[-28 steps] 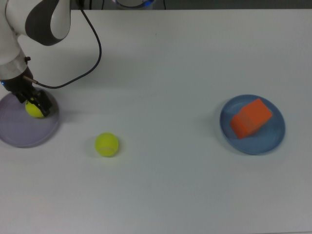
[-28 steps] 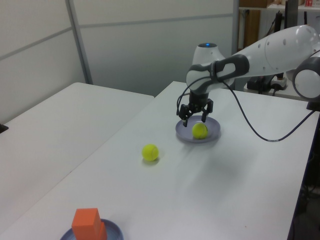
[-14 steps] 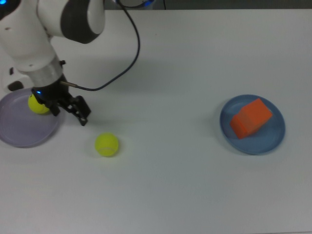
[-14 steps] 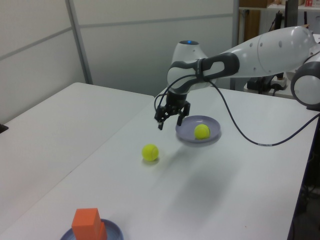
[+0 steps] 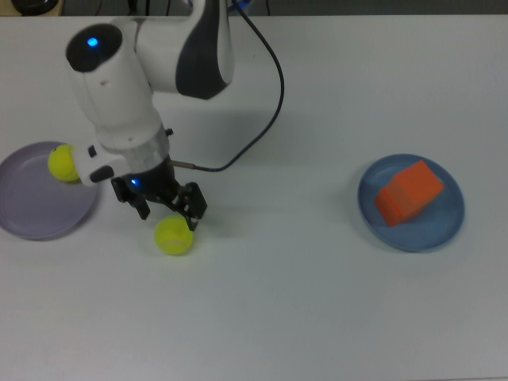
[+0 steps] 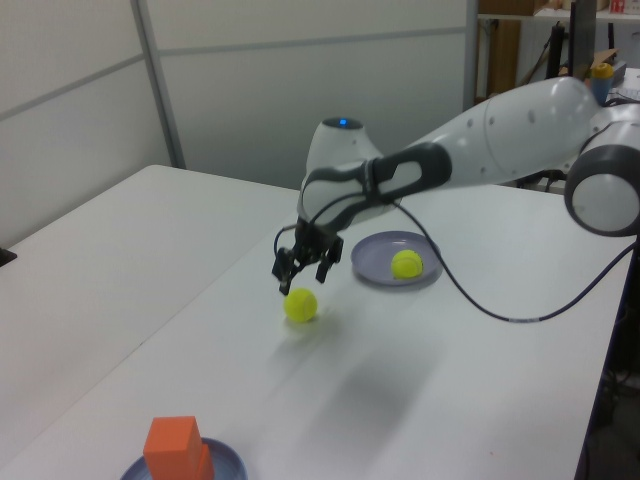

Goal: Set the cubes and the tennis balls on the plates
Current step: 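Move to the other tennis ball and grasp it, then place the second tennis ball on the lavender plate and release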

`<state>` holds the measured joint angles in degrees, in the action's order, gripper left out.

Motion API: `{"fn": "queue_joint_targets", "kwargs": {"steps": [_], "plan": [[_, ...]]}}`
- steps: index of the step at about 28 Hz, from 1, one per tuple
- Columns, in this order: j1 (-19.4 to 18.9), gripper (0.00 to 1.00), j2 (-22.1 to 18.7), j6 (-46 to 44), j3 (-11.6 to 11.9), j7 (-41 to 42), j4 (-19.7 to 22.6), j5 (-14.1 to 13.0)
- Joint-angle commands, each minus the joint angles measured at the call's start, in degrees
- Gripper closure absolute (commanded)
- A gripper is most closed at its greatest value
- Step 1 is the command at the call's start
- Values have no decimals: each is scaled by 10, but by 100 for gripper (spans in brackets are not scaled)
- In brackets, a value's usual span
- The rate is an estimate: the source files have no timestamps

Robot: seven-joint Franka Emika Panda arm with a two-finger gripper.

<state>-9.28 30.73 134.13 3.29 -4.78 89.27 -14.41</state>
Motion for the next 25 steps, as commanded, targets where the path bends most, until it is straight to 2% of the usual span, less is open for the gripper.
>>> {"fn": "queue_joint_targets", "kwargs": {"steps": [1, 8, 9, 10, 11, 13, 14, 16, 23, 25], "plan": [[-10, 0, 30, 34, 4, 8, -5, -3], [-17, 0, 47, 54, 4, 7, -5, 4], [-17, 2, 48, 54, 4, 7, -5, 4], [-17, 8, 47, 55, 4, 7, -5, 4], [-17, 18, 47, 55, 4, 7, -5, 4], [-17, 48, 47, 55, 4, 7, -5, 3], [-17, 78, 46, 55, 4, 7, -5, 3], [-17, 98, 42, 55, 4, 6, -5, 0], [-8, 100, -9, 48, 15, 12, 2, 3], [-2, 100, -21, 40, 36, 9, 7, 3]]}}
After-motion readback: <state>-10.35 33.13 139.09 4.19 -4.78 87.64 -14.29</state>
